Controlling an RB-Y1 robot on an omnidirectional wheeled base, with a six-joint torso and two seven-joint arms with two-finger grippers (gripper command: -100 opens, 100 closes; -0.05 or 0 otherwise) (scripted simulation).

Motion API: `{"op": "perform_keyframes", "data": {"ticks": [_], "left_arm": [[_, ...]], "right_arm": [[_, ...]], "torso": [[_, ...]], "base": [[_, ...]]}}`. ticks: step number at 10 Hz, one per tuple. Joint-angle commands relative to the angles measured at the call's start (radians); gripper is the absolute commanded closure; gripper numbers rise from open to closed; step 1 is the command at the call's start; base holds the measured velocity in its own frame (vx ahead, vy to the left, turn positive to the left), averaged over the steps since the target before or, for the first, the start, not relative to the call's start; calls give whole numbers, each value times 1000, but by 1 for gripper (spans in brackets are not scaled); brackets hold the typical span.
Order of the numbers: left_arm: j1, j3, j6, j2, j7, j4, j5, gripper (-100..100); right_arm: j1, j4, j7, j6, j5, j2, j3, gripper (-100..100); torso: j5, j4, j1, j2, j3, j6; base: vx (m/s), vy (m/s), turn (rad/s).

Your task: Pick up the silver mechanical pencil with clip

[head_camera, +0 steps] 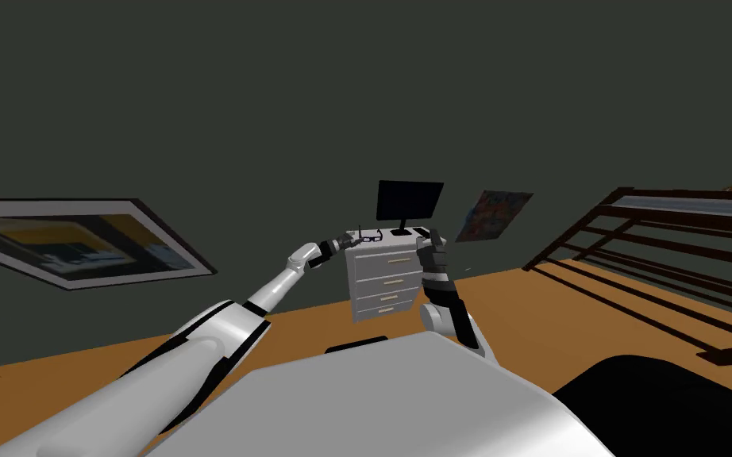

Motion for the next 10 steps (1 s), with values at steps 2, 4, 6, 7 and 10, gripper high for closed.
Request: {"op": "perform_keyframes", "data": {"ticks": [2, 4, 6, 7, 10], "left_arm": [[-92, -57, -14, -60, 52, 29, -69, -100], [-97, -52, -18, -61, 43, 39, -63, -100], [-99, -52, -19, -62, 44, 39, -64, 100], [-99, -52, -18, -61, 43, 39, -64, 100], [-99, -52, -19, -62, 43, 39, -64, 0]], "right_arm": [[0, 0, 0, 0, 0, 0, 0, 0], [0, 0, 0, 0, 0, 0, 0, 0], [0, 0, 0, 0, 0, 0, 0, 0], [0, 0, 0, 0, 0, 0, 0, 0], [0, 0, 0, 0, 0, 0, 0, 0]], "torso": [[0, 0, 0, -1, 0, -1], [0, 0, 0, 0, 0, 0], [0, 0, 1, 2, 1, 0], [0, 0, 1, 2, 1, 0], [1, 0, 1, 2, 1, 0]], "base": [[35, 5, 314], [11, -4, 47], [0, 0, 0], [0, 0, 0], [0, 0, 0]]}}
